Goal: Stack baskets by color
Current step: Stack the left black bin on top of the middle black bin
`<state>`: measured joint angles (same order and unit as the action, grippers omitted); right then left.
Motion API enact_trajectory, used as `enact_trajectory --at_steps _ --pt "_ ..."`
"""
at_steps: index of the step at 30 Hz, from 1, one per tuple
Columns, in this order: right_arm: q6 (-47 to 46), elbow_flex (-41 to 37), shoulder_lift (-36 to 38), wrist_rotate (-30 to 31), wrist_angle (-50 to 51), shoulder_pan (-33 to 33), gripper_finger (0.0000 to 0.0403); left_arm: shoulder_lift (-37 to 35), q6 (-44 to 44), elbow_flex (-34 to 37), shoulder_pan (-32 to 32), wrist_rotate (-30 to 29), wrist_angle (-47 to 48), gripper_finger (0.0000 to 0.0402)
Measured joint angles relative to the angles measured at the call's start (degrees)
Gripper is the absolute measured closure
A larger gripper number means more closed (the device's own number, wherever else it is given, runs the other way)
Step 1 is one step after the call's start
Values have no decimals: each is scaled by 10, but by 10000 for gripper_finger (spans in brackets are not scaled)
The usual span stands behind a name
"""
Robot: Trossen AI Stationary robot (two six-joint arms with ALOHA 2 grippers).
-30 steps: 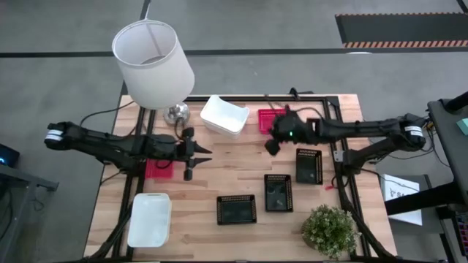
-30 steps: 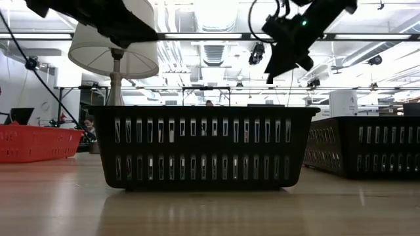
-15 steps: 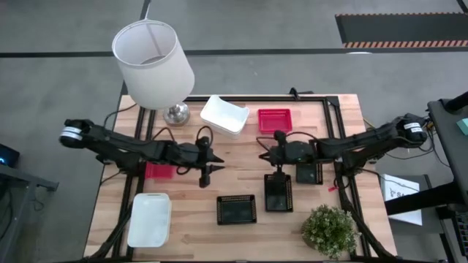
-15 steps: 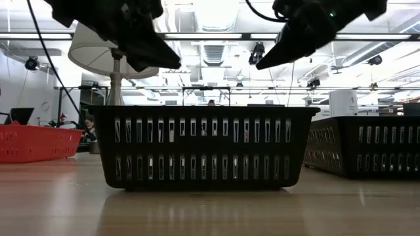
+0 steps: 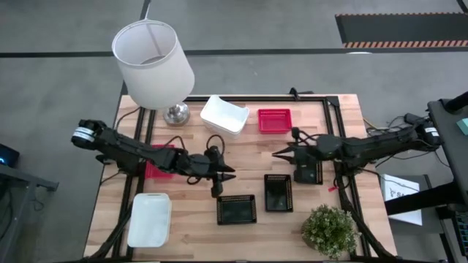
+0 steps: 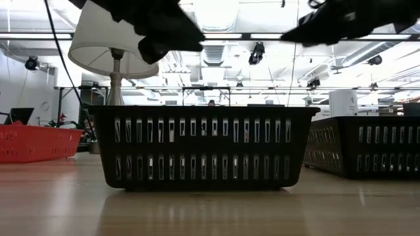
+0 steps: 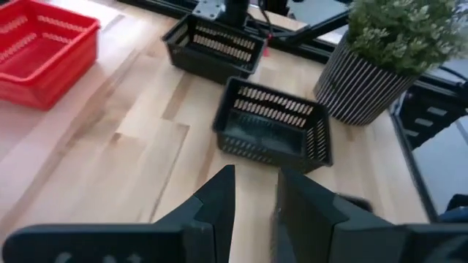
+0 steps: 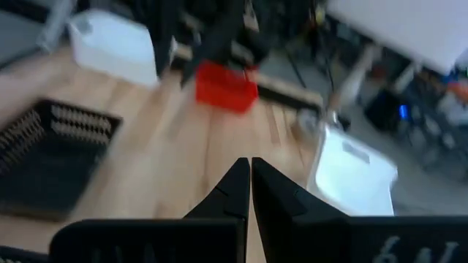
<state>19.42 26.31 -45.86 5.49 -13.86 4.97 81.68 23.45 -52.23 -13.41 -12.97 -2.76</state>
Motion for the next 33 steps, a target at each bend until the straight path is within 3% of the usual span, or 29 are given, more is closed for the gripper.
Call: enact_trajectory --at_steps 6,11,19,24,29,33 --pt "16 -38 56 -10 -90 0 394 64 6 -58 -28 -8 3 314" --pt "-11 -44 60 -19 -96 0 394 102 61 -85 -65 21 7 314" --pt "-110 -80 24 -127 -153 3 394 109 106 -99 -117 10 4 314" --pt "-153 -109 -7 -126 -153 23 394 109 105 -98 -162 -11 2 314" --pt "-182 -116 -11 -59 -146 41 394 109 108 -98 -208 -51 2 314" --pt "-186 -112 -2 -58 -107 53 394 109 137 -99 -234 -104 -1 314"
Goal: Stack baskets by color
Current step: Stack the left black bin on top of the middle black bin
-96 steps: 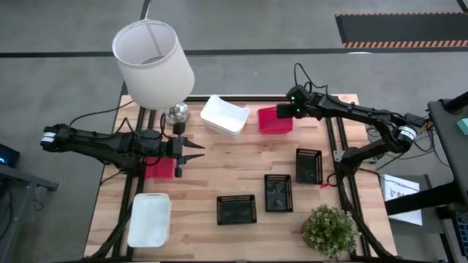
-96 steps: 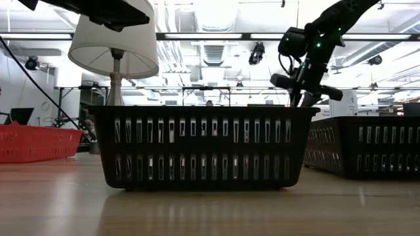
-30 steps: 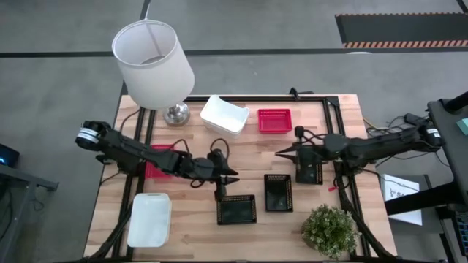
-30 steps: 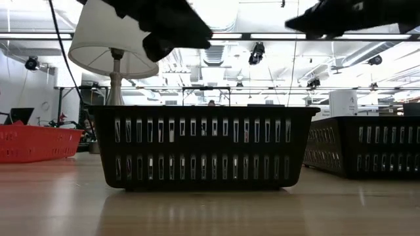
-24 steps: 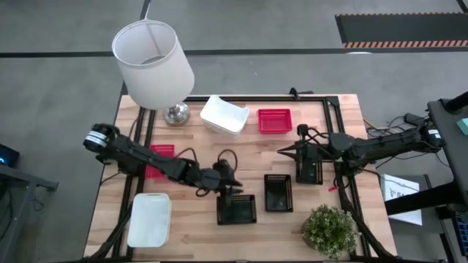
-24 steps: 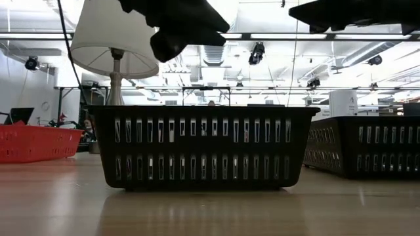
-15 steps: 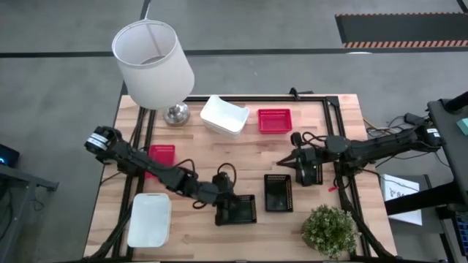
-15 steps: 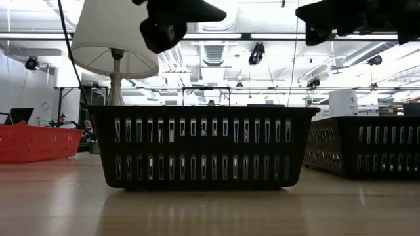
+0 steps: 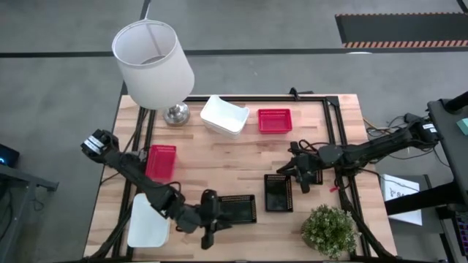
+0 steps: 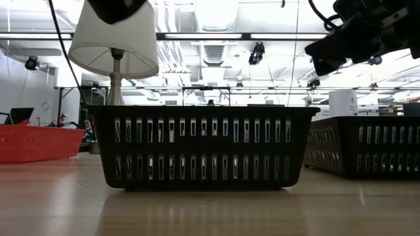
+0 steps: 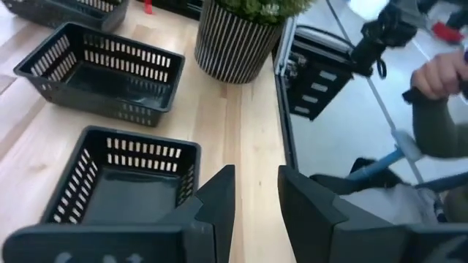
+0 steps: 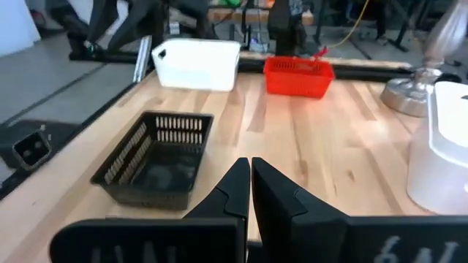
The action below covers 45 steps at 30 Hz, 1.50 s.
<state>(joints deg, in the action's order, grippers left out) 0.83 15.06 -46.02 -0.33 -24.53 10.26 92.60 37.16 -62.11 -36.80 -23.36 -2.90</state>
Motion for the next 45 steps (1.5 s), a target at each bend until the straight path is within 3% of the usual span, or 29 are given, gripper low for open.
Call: enact_trajectory --at_steps 9,15,21,26,32,39,45 --pt "-1 13 17 4 45 0 394 0 15 1 -11 -53 -1 314" --pt "-2 14 17 22 47 0 394 51 -5 2 -7 -117 -17 314" --pt "-25 46 -4 70 53 0 394 88 -31 2 -9 -85 -21 314" --pt "-27 107 -55 69 112 0 385 79 -47 2 -7 -85 27 314" --pt "-47 180 -138 63 164 0 330 42 -105 2 -6 -88 100 314" --pt "-56 321 -228 62 299 18 258 -31 -278 23 -8 -153 121 314" --pt "-90 459 -314 59 459 40 234 -92 -393 56 -9 -229 85 314"
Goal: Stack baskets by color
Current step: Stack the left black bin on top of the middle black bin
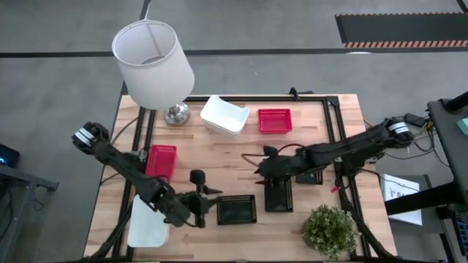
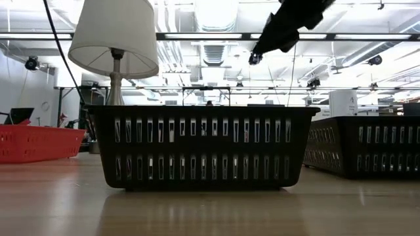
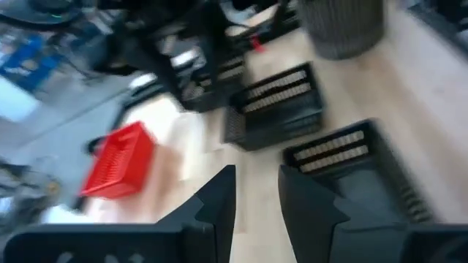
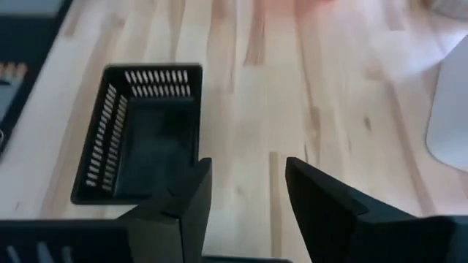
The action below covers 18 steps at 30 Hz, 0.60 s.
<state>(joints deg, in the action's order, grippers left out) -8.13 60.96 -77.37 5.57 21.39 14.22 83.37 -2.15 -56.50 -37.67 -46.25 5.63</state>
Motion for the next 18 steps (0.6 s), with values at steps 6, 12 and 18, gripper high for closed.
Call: enact_trajectory --at_steps 6,12,18 --pt "-36 125 -95 0 86 27 239 -73 -13 54 -7 -16 18 314" --pt "-86 237 -186 0 160 52 242 -163 -13 111 -7 -18 8 314" --pt "-112 314 -258 0 197 65 242 -220 -17 148 -7 -16 9 314"
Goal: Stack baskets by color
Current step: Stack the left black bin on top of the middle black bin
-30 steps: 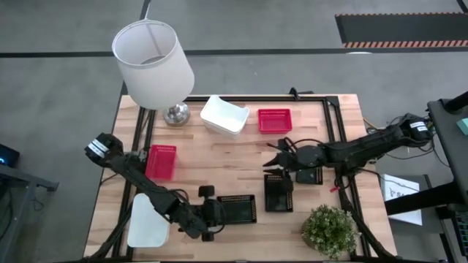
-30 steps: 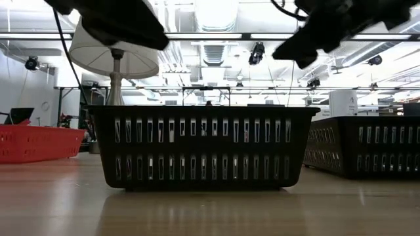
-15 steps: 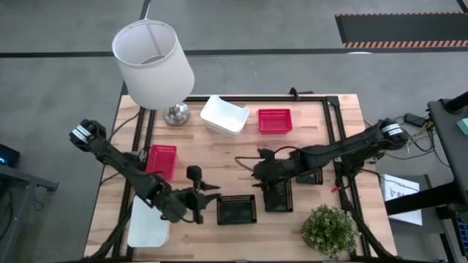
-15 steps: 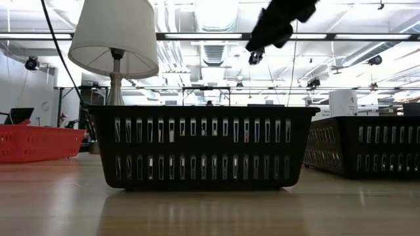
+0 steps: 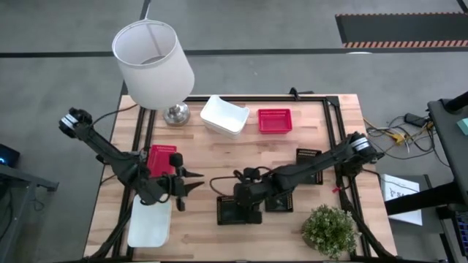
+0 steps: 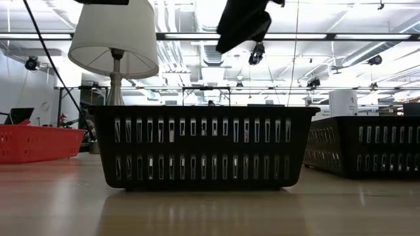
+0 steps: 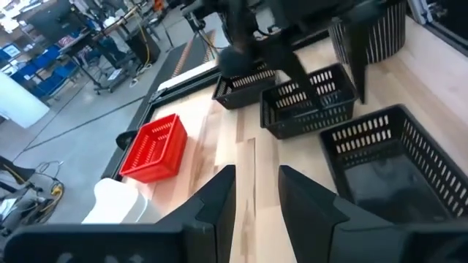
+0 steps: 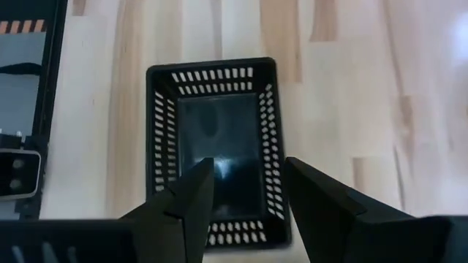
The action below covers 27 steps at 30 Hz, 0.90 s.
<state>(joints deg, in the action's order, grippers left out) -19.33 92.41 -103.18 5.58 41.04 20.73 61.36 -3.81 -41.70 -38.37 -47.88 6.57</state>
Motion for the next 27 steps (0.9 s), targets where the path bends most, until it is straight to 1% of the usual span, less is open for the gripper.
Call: enact_trajectory --at_steps 6,12,18,27 --pt "-2 54 -57 7 7 -2 241 -33 -63 9 0 0 0 314" --pt "4 100 -111 11 35 -23 241 -42 -103 9 0 0 1 314" --pt "24 140 -159 10 82 -39 241 -44 -116 9 0 0 2 314" --pt "52 207 -226 6 129 -45 241 -44 -117 9 0 0 1 314"
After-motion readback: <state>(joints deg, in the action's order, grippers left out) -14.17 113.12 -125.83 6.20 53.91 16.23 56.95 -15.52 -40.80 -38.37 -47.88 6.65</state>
